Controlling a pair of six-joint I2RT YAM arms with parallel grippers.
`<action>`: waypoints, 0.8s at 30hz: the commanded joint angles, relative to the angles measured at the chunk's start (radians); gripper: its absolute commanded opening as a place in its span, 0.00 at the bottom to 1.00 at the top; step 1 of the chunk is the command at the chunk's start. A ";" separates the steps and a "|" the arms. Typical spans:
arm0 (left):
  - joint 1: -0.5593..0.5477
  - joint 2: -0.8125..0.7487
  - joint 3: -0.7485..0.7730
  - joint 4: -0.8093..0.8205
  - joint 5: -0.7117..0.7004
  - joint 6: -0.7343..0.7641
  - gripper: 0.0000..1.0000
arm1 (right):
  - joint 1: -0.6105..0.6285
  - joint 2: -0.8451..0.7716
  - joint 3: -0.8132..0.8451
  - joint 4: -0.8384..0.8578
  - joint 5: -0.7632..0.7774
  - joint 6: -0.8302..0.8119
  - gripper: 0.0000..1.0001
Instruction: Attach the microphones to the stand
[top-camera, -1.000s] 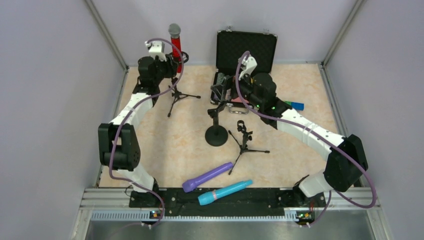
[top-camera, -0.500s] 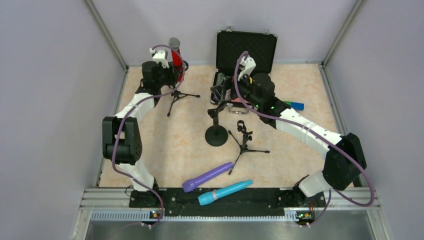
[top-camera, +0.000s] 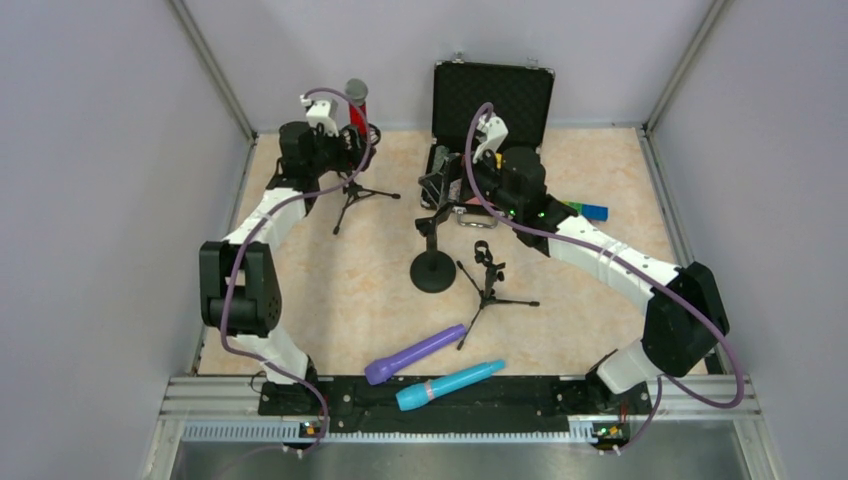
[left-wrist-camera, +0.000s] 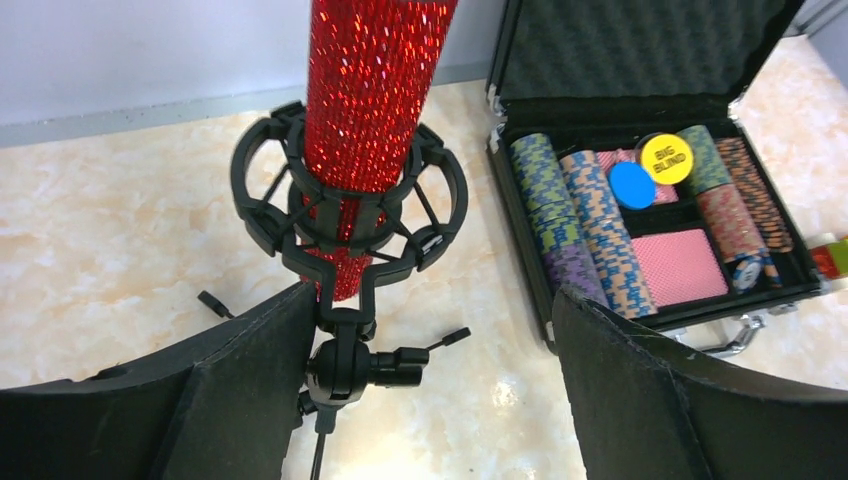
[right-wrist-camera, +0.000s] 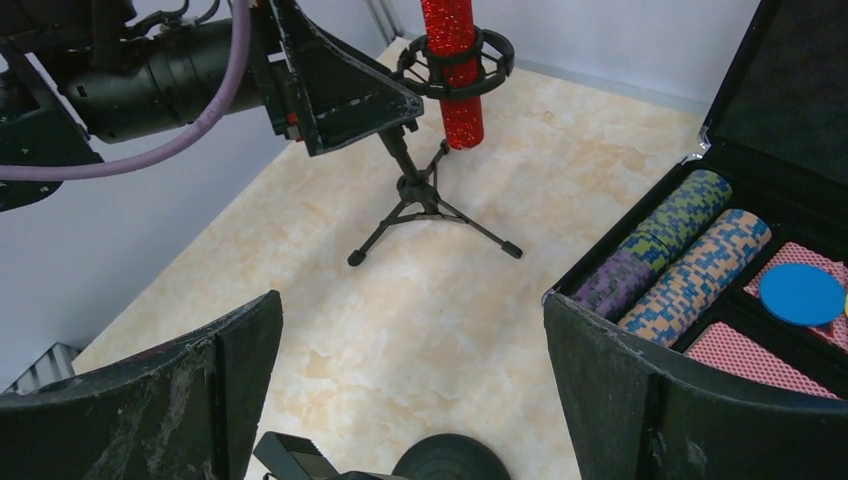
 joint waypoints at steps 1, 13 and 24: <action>0.003 -0.132 -0.014 0.103 0.064 -0.024 0.91 | -0.009 0.000 0.051 0.042 -0.025 0.025 0.99; 0.005 -0.340 -0.111 0.135 0.112 -0.140 0.99 | -0.009 -0.024 0.029 0.046 -0.030 0.030 0.99; 0.023 -0.433 -0.171 0.139 0.259 -0.305 0.99 | -0.026 -0.056 0.030 -0.001 -0.028 0.034 0.99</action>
